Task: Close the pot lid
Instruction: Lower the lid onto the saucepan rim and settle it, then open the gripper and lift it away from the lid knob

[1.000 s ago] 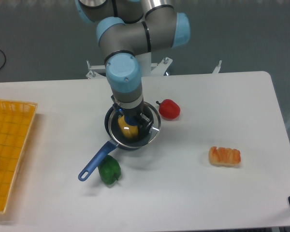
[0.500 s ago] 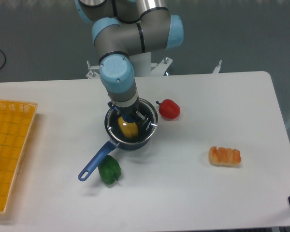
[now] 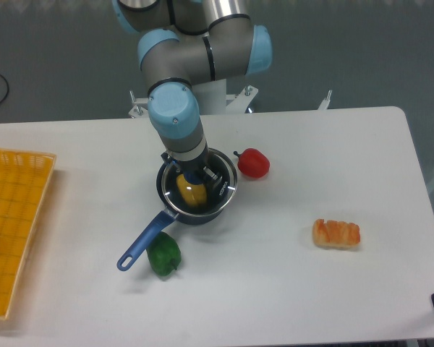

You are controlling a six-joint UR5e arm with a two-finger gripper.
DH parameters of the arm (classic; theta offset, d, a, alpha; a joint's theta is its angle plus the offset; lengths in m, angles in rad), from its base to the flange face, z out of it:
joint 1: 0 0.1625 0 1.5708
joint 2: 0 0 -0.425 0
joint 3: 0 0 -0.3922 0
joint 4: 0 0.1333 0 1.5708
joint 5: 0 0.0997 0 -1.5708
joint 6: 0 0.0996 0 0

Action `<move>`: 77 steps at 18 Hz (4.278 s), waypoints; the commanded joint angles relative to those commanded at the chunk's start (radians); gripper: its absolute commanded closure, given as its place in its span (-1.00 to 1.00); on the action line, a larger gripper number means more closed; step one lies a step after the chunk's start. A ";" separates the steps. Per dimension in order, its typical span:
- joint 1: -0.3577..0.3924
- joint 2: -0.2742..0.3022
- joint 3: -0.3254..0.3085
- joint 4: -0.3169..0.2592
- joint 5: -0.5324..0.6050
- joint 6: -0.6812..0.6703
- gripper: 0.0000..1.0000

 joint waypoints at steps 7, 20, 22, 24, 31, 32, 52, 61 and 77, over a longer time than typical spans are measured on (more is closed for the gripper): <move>-0.012 -0.002 -0.003 0.000 0.002 -0.003 -0.14; -0.028 0.003 -0.031 0.006 0.006 0.000 -0.14; -0.028 0.003 -0.034 0.015 0.006 0.000 -0.15; -0.028 0.005 -0.054 0.053 0.006 0.000 -0.15; -0.025 0.005 -0.055 0.075 0.005 0.014 -0.15; -0.025 0.005 -0.055 0.075 0.006 0.024 -0.15; -0.032 0.005 -0.069 0.077 0.012 0.057 -0.15; -0.032 0.000 -0.067 0.077 0.023 0.057 -0.60; 0.038 -0.020 0.067 0.069 0.040 0.063 -1.00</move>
